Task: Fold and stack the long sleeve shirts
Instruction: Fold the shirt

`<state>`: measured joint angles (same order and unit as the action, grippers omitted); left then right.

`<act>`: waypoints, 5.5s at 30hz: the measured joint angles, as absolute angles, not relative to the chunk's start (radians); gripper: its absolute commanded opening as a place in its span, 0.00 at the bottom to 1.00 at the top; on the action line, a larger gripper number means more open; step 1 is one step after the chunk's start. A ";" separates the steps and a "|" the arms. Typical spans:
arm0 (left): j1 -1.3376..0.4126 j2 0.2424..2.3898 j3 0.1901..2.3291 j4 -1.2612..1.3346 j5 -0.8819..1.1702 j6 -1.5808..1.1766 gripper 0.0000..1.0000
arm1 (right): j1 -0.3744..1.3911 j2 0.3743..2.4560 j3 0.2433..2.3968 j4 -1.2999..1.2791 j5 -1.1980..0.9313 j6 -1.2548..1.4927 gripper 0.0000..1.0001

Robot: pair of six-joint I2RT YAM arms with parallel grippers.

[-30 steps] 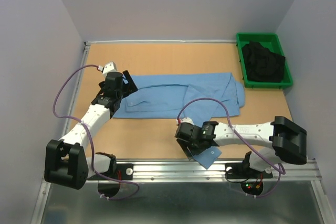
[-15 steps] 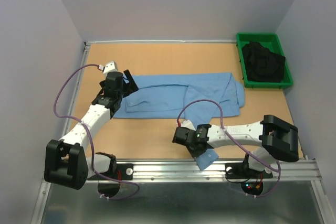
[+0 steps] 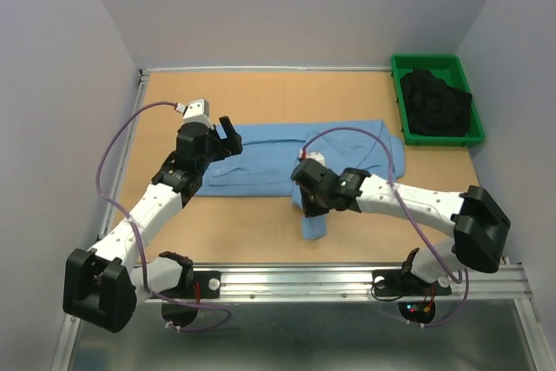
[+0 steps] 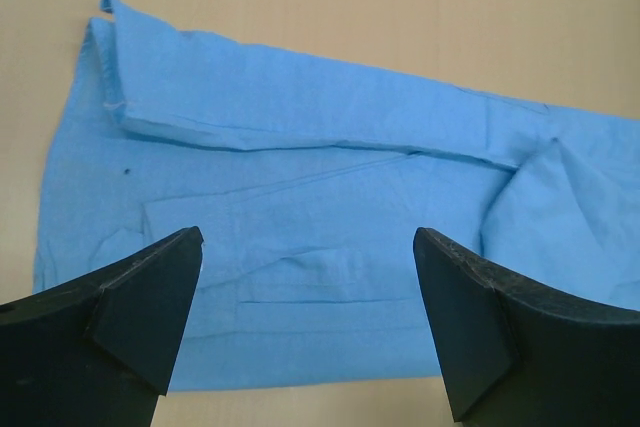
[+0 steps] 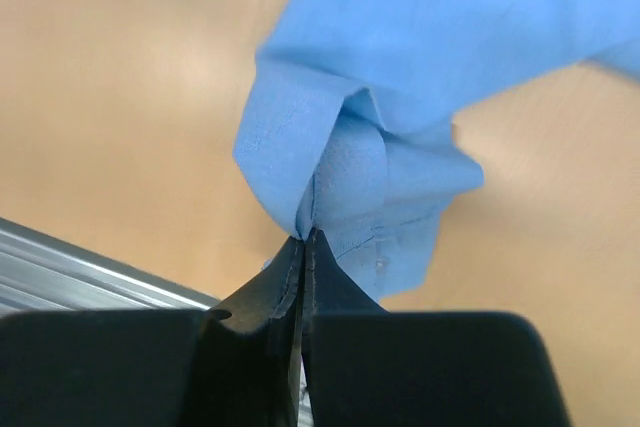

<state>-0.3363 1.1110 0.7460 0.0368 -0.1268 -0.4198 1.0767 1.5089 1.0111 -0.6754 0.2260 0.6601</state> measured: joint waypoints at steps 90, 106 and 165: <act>-0.830 0.941 0.817 -0.224 0.283 0.338 0.00 | 0.497 1.295 1.006 -0.117 0.364 0.477 0.77; -0.870 1.112 0.947 -0.252 0.670 0.286 0.00 | 0.355 1.749 1.118 -0.138 0.109 0.414 0.51; -0.450 1.614 1.435 -0.446 0.210 0.102 0.00 | 0.355 1.345 0.947 -0.209 -0.118 0.290 0.71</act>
<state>-0.4500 1.6138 1.4345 -0.4458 0.2104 0.1017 0.3550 1.3453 0.9470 -0.2089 -0.1181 0.2901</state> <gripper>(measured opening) 0.041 0.725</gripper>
